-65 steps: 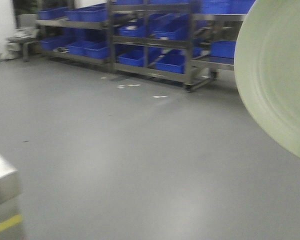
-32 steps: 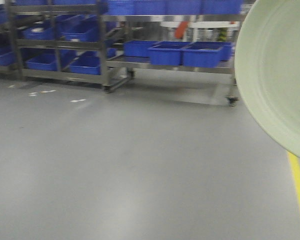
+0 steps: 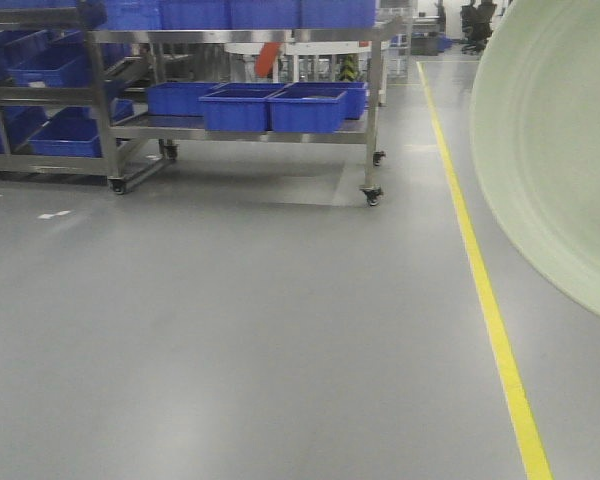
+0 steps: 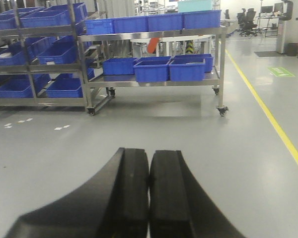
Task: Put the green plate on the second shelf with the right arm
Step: 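Hold the plate in the right gripper while the base drives to the shelf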
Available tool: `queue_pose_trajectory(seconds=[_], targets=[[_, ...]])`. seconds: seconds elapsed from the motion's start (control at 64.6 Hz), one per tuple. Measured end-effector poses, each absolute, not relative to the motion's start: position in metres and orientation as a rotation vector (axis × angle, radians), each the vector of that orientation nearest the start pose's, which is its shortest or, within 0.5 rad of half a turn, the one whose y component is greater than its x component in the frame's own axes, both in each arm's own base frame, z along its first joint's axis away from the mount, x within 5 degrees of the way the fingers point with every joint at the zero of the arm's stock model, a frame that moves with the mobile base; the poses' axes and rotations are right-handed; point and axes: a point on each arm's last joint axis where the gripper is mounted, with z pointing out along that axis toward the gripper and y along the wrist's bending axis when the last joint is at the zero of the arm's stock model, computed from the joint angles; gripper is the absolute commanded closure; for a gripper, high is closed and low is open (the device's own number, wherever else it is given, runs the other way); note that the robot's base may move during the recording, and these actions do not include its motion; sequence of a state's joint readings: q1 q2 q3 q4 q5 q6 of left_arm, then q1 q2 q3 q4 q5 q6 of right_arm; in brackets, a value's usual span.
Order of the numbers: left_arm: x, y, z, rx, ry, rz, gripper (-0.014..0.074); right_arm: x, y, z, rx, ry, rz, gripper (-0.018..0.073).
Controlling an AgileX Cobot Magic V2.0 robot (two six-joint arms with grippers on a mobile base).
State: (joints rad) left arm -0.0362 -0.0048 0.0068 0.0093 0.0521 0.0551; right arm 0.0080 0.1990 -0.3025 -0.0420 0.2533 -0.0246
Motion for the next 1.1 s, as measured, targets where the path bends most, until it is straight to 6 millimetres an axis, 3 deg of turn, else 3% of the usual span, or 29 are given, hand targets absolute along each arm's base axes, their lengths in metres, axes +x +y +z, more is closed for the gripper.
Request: queue_pose_trajectory(seconds=[1.098], targets=[[0.0563,-0.002,0.2064,0.077,1.536,0.023,0.0466,0.0637,-0.0005,0.28,-0.052,1.633,-0.053,0.0502]])
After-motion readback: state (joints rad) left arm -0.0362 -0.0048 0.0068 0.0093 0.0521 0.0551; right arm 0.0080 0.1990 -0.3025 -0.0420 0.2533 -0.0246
